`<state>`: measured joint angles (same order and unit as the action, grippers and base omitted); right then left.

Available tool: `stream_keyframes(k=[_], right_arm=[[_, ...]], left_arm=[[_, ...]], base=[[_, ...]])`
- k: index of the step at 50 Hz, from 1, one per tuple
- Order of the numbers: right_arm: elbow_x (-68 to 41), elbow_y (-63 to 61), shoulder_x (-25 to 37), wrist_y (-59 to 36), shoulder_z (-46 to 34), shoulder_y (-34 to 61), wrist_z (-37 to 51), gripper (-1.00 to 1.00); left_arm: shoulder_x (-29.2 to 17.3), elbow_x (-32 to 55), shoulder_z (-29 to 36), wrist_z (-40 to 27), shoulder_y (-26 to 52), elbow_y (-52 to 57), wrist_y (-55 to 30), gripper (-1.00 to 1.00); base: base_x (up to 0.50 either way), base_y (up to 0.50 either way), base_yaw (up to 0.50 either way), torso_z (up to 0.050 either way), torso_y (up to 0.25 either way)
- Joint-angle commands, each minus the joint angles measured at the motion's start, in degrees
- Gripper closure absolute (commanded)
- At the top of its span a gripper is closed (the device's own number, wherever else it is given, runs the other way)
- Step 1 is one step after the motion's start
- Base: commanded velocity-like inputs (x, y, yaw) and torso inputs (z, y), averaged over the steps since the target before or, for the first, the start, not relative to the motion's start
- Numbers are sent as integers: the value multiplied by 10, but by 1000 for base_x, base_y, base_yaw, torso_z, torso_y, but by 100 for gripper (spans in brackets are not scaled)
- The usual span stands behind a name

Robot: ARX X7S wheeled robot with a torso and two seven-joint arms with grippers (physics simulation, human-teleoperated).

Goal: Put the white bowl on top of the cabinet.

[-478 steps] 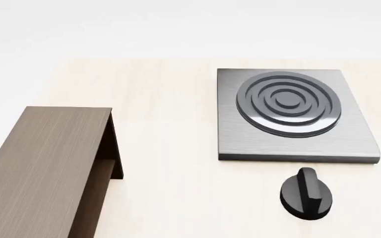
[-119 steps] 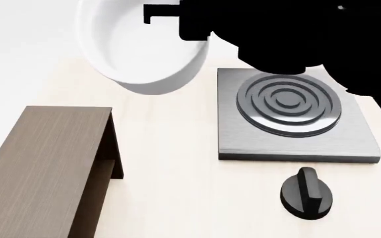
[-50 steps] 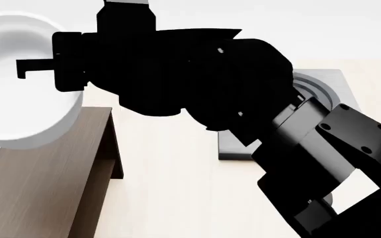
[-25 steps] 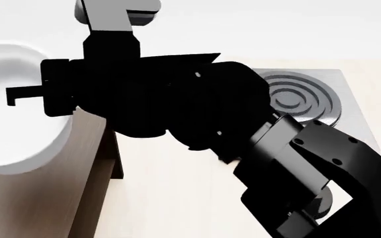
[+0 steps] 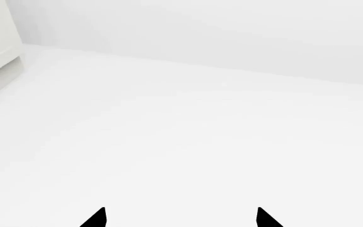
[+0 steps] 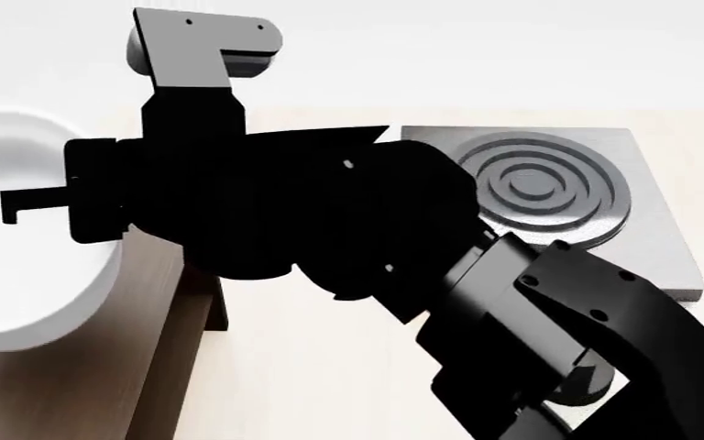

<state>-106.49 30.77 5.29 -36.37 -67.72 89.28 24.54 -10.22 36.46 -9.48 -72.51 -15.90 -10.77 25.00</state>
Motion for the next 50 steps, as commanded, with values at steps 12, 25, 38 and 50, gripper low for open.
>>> stream_keyframes(k=[12, 25, 38, 50], right_arm=[[-4, -1, -5, 12, 23, -6, 3, 100], [-12, 19, -10, 13, 19, -17, 9, 100], [-22, 43, -14, 10, 13, -24, 18, 100], [-24, 56, -17, 8, 7, -27, 18, 100]], left_arm=[[0, 1, 1, 0, 1, -1, -1, -100], [-1, -1, 2, -2, 2, 0, -1, -100], [-1, -1, 2, -3, 1, 0, -2, -100], [-2, -2, 2, -4, 0, 2, -1, -100]], base=[[0, 0, 0, 1, 1], [0, 0, 0, 0, 1], [0, 0, 0, 1, 1], [0, 0, 0, 0, 0]])
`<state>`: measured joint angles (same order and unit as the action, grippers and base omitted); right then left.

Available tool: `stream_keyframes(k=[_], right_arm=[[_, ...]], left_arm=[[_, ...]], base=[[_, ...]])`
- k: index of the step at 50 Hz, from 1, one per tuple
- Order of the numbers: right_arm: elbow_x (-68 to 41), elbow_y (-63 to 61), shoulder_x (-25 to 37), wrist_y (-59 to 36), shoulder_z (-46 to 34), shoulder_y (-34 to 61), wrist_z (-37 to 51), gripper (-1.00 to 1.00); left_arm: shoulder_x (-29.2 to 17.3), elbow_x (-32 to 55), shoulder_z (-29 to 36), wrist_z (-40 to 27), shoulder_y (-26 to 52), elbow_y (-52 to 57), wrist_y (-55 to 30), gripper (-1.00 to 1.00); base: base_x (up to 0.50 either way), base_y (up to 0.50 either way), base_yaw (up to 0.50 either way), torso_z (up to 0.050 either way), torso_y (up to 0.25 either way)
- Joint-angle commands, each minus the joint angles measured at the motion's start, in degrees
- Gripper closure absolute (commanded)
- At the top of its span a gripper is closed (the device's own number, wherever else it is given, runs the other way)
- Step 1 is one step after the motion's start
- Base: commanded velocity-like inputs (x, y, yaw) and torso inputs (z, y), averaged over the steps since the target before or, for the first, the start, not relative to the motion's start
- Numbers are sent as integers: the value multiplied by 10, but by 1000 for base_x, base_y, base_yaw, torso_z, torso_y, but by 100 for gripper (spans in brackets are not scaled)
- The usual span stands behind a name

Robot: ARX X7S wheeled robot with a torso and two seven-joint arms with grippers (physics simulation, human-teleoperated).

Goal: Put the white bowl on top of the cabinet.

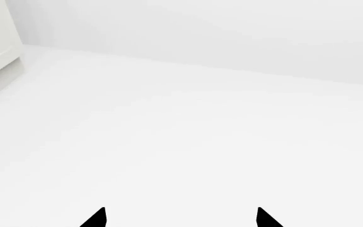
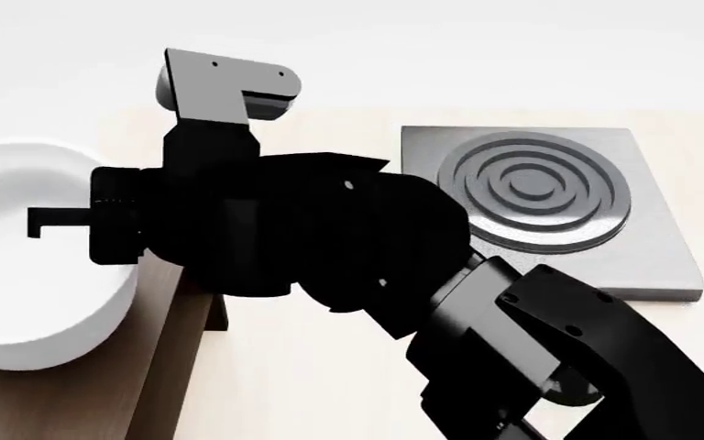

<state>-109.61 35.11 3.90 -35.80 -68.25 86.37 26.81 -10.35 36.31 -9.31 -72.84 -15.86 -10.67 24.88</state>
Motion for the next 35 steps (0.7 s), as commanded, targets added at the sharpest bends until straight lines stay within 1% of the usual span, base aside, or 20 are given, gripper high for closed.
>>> stream_keyframes(k=[1, 11, 12, 35], right_arm=[[7, 11, -3, 2, 12, 2, -6, 100], [7, 22, -7, -5, 3, 1, -14, 100], [9, 23, -7, -4, 2, 2, -15, -100], [8, 11, -5, 0, -1, 11, -10, -100]], left_arm=[[0, 0, 0, 0, -1, 0, 0, -100], [-1, 0, 0, -1, 0, 0, 0, -100], [-1, 0, 0, -1, 0, 0, 0, -100], [-1, -1, 1, -1, 1, -1, 0, -100]], base=[[0, 0, 0, 0, 0], [0, 0, 0, 0, 1], [0, 0, 0, 0, 0], [0, 0, 0, 0, 0]])
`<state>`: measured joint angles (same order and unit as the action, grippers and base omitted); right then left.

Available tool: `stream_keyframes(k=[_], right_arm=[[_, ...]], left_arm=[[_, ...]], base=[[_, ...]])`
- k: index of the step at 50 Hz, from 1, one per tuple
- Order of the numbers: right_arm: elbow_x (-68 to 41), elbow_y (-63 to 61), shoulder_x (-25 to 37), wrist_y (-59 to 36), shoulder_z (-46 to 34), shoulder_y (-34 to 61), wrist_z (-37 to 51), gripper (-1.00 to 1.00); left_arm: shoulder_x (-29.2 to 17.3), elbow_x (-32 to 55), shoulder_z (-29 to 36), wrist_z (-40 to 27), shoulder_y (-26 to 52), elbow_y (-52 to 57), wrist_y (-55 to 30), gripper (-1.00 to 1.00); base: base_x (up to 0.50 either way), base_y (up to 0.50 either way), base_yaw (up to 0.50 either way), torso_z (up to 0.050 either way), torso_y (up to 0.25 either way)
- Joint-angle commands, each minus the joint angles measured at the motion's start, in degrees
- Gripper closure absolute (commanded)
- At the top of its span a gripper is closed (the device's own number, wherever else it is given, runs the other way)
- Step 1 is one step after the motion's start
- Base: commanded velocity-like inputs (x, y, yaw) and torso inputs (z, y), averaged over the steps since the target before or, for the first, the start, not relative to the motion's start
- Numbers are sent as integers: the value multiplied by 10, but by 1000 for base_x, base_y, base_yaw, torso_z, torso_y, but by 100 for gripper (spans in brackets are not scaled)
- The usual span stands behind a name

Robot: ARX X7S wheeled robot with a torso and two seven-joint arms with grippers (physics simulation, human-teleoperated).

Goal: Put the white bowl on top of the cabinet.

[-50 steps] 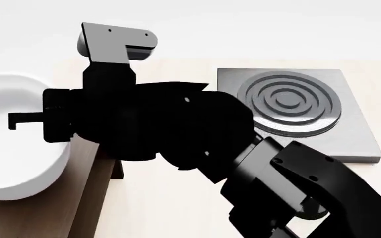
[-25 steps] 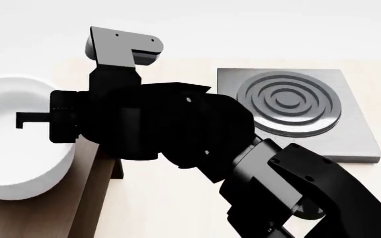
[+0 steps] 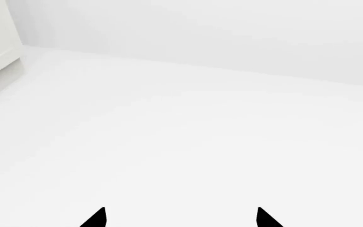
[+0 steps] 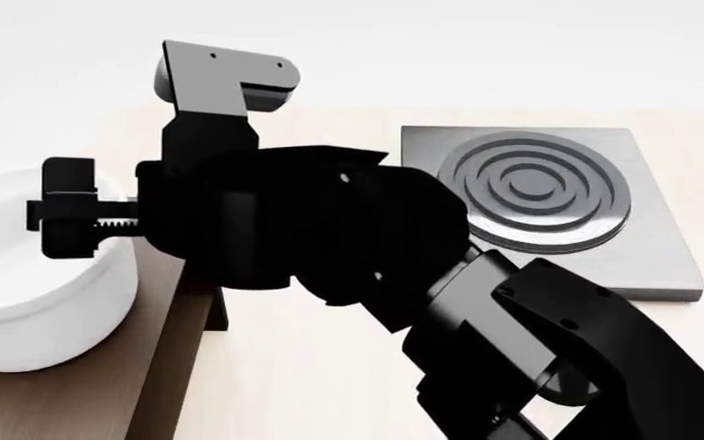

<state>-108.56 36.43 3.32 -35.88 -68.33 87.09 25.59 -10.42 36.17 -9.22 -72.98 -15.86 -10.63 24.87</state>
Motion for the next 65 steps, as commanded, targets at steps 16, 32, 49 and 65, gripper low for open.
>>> stream_keyframes(k=[16, 32, 49, 65], right_arm=[[-9, -37, 23, 8, 9, 17, 29, -100], [-13, -106, 68, 18, 32, 47, 79, -100], [-23, -159, 121, 24, 55, 66, 117, -100], [-36, -266, 184, 44, 95, 87, 185, -100]], left_arm=[[-1, 0, 1, -1, 1, 0, -1, -100], [0, -1, 1, -1, 1, 0, 0, -100], [0, -1, 2, 0, 1, -1, 0, -100], [-1, 0, 3, 0, 2, -1, -1, -100]], base=[[0, 0, 0, 0, 0], [0, 0, 0, 0, 0], [0, 0, 0, 0, 0], [0, 0, 0, 0, 0]])
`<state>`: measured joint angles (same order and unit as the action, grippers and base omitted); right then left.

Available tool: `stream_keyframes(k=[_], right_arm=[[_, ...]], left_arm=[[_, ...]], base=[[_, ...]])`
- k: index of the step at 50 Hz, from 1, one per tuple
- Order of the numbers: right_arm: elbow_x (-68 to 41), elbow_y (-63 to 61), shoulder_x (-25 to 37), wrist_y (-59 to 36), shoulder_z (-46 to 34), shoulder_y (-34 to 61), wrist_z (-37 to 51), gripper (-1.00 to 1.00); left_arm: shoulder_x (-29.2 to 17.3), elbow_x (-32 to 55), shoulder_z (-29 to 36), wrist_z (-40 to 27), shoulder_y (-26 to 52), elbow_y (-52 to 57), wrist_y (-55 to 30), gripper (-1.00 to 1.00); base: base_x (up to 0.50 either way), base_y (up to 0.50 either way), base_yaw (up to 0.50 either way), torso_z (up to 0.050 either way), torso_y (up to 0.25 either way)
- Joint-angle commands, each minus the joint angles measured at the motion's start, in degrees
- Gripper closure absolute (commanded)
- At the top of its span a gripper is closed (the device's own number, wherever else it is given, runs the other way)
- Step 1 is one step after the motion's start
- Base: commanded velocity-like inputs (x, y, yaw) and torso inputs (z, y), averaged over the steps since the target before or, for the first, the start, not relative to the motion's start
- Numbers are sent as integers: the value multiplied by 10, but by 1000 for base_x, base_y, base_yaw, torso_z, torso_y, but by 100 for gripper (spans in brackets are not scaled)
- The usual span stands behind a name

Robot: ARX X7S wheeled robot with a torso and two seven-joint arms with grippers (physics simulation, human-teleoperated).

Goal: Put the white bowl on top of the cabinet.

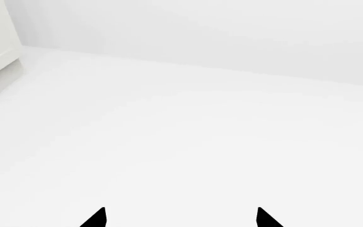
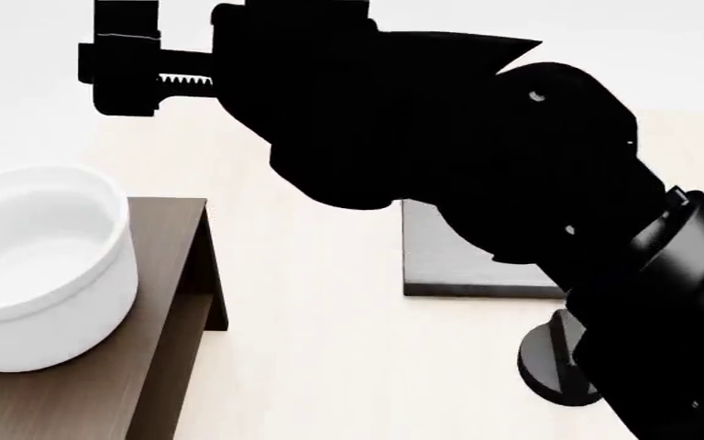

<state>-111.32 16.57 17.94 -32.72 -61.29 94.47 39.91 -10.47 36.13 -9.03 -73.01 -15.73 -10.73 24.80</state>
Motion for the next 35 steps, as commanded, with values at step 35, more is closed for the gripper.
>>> stream_keyframes(k=[35], right_arm=[[-44, -240, 107, 45, 95, 61, 156, -100]], left_arm=[[-1, 0, 1, -1, 0, 0, 0, -100]], base=[[0, 0, 0, 0, 0]])
